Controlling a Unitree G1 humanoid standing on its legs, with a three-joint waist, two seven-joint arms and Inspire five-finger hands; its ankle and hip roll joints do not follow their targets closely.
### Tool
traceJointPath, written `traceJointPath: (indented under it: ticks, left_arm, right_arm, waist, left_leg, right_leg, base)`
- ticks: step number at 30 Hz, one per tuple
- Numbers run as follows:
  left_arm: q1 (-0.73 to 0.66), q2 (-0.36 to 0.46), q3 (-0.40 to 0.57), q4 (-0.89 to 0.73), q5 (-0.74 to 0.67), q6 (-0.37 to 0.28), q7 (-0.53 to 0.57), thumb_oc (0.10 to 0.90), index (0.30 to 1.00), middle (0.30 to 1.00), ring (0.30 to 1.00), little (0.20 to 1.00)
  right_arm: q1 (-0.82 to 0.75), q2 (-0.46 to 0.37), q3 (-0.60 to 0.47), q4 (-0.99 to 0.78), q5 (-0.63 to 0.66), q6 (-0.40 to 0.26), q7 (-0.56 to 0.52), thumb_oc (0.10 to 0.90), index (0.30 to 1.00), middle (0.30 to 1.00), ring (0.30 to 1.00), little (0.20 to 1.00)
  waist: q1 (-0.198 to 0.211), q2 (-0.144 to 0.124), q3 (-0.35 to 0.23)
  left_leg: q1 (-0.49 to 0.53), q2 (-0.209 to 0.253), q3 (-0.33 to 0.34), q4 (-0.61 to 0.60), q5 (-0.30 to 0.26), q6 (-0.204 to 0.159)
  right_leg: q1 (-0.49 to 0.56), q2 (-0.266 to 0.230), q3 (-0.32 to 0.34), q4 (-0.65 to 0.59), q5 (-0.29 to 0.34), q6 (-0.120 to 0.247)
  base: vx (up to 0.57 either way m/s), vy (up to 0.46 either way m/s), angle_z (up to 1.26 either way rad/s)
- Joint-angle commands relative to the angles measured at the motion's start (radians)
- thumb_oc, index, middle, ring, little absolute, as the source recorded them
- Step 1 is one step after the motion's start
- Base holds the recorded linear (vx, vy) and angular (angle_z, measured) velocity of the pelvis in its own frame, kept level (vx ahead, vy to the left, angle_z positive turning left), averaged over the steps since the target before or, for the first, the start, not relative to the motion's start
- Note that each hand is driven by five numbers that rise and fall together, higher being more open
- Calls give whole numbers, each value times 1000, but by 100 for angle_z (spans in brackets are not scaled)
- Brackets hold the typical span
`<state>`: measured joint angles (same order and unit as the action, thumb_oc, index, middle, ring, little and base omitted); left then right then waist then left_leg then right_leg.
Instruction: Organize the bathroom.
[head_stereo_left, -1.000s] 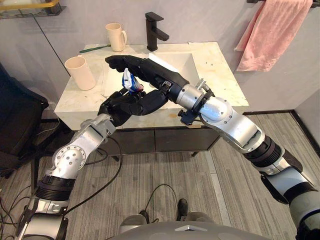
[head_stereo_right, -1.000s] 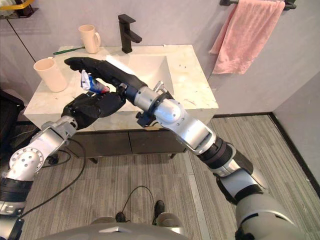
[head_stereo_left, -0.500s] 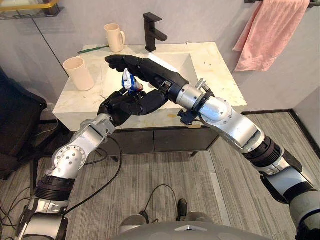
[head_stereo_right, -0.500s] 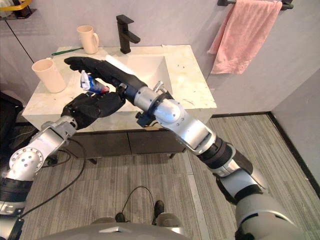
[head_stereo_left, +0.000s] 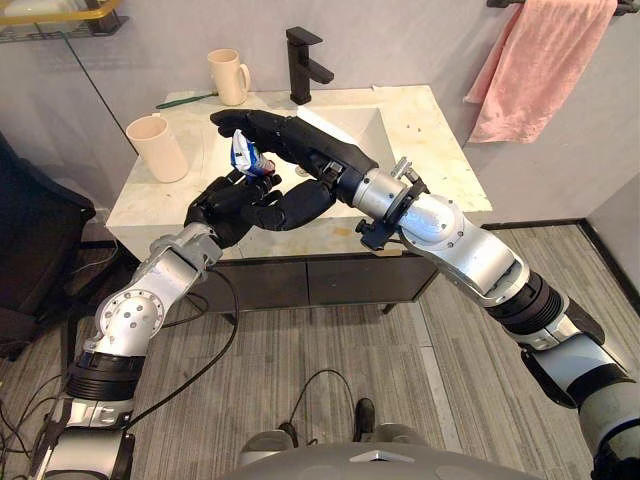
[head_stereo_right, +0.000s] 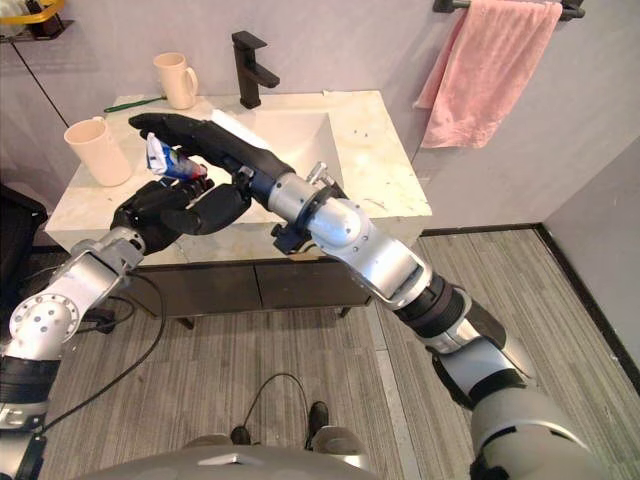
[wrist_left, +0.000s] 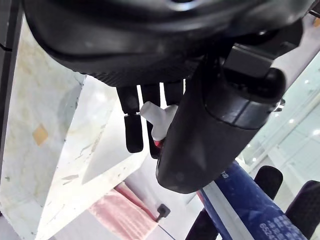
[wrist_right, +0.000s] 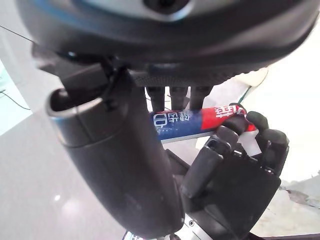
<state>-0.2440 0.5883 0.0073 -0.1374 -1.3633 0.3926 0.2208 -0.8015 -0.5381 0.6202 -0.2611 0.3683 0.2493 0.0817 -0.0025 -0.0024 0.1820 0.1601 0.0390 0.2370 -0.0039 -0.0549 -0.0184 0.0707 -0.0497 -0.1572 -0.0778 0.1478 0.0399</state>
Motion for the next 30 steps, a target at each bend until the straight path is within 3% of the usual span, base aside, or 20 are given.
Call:
traceJointPath:
  ticks: [1, 2, 3, 4, 5, 6, 30]
  left_arm:
    - [-70, 16, 60, -61, -17, -103, -53, 400, 300, 300, 300, 300]
    - [-70, 14, 60, -59, -15, -105, -54, 400, 300, 300, 300, 300]
    - [-70, 12, 60, -60, -13, -105, -53, 400, 300, 300, 300, 300]
    - [-69, 11, 61, -61, -13, -106, -51, 400, 300, 300, 300, 300]
    - [-69, 11, 61, -61, -13, -106, -51, 400, 300, 300, 300, 300]
    - [-68, 11, 62, -63, -13, -105, -49, 400, 300, 300, 300, 300]
    - [-60, 3, 65, -64, -8, -105, -56, 400, 300, 300, 300, 300]
  right_arm:
    - [-68, 53, -68, -24, 8, -89, -41, 800, 900, 900, 900, 900]
    - [-67, 56, -70, -23, 3, -88, -37, 800, 900, 900, 900, 900]
    - [-68, 57, -70, -24, 0, -87, -37, 599, 599, 599, 599, 599]
    - [-68, 58, -69, -25, 0, -87, -38, 447, 371, 371, 371, 371]
    - [-68, 58, -69, -25, 0, -87, -38, 447, 371, 371, 371, 371]
    - [-69, 57, -70, -26, 3, -88, -38, 400, 300, 300, 300, 300]
    - [-62, 71, -67, -14, 2, -93, -40, 400, 300, 300, 300, 300]
  waist:
    - [19, 5, -105]
    - [19, 5, -105]
    - [19, 5, -105]
    - [19, 5, -105]
    - [19, 5, -105]
    - [19, 5, -105]
    - [22, 7, -104]
  left_leg:
    - [-63, 55, -31, 66, 9, -25]
    - [-64, 55, -32, 67, 9, -24]
    - [-64, 54, -32, 67, 8, -24]
    - [-64, 54, -31, 66, 7, -24]
    - [-64, 54, -31, 66, 7, -24]
    - [-63, 54, -31, 66, 6, -23]
    - [-63, 52, -29, 68, 4, -22]
  right_leg:
    - [27, -10, 18, -6, -182, 38]
    - [27, -10, 19, -5, -182, 38]
    - [27, -10, 19, -5, -182, 38]
    - [28, -10, 20, -5, -183, 38]
    - [28, -10, 20, -5, -183, 38]
    - [28, -11, 19, -5, -183, 38]
    - [29, -10, 15, -4, -185, 37]
  base:
    - [0, 0, 0]
    - [0, 0, 0]
    - [0, 0, 0]
    - [0, 0, 0]
    - [0, 0, 0]
    - [0, 0, 0]
    - [0, 0, 0]
